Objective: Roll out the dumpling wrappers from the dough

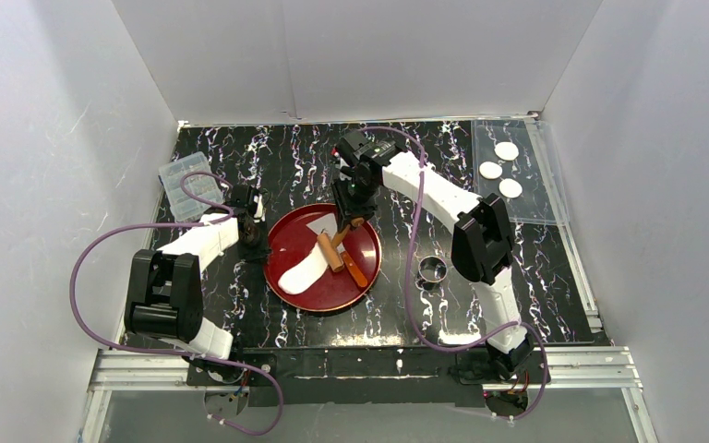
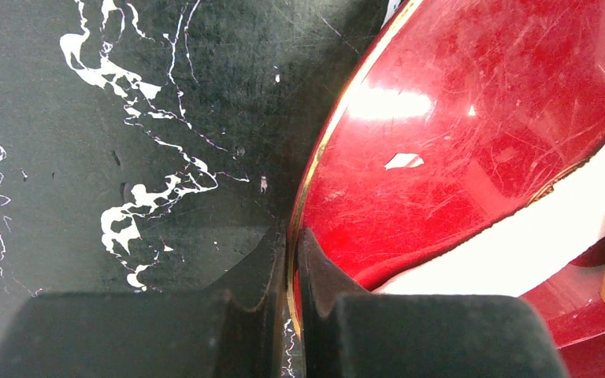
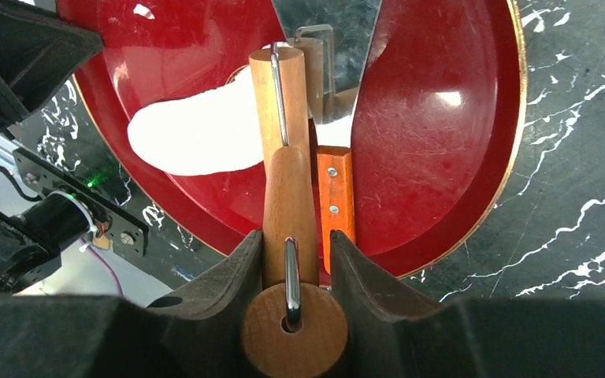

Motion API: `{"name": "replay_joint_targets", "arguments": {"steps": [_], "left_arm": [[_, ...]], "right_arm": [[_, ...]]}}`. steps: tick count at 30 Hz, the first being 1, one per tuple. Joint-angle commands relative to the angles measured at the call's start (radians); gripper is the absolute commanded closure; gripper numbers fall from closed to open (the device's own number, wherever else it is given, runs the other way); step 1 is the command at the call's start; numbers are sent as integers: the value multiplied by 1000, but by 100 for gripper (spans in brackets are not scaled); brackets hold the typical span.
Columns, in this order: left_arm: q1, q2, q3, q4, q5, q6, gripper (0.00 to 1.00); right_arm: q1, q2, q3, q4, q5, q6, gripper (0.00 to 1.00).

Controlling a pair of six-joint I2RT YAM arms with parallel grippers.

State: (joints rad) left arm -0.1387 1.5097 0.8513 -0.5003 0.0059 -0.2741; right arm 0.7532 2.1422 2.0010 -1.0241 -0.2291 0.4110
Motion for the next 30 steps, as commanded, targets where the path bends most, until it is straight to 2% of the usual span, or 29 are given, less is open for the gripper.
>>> {"name": "replay_joint_targets", "arguments": {"steps": [1,6,9,12,16,17,20,22,24,26,28,30], "left_arm": [[8,-33,13,-28,-62,9,100],[8,-36,13,-27,-62,10,100],[8,-36,15,-27,-62,10,100],[8,-36,14,-26,-58,11,100],[9,-43,16,-19,-37,18,100],[10,-46,25,-23,-31,23,94],[13,-84,64,-38,-46,48,53],[14,-127,66,-34,-45,72,36],[14,-181,56,-18,-33,98,26],[14,-237,68,-15,-15,138,20],[14,-286,114,-29,-6,204,16],[14,-327,191,-54,66,299,7]], "right_arm": [[-12,0,36,-46,81,-31,99],[-18,-112,53,95,-179,-5,99],[-45,-212,7,194,-300,53,99],[-90,-296,-76,274,-350,115,99],[-130,-384,-178,309,-319,150,99],[-134,-393,-186,298,-306,149,99],[-135,-400,-177,240,-272,133,99],[-135,-401,-164,211,-249,134,99],[-136,-403,-147,182,-215,145,99],[-137,-401,-133,157,-193,161,99],[-137,-404,-139,150,-197,186,99],[-134,-408,-153,148,-212,209,99]]}}
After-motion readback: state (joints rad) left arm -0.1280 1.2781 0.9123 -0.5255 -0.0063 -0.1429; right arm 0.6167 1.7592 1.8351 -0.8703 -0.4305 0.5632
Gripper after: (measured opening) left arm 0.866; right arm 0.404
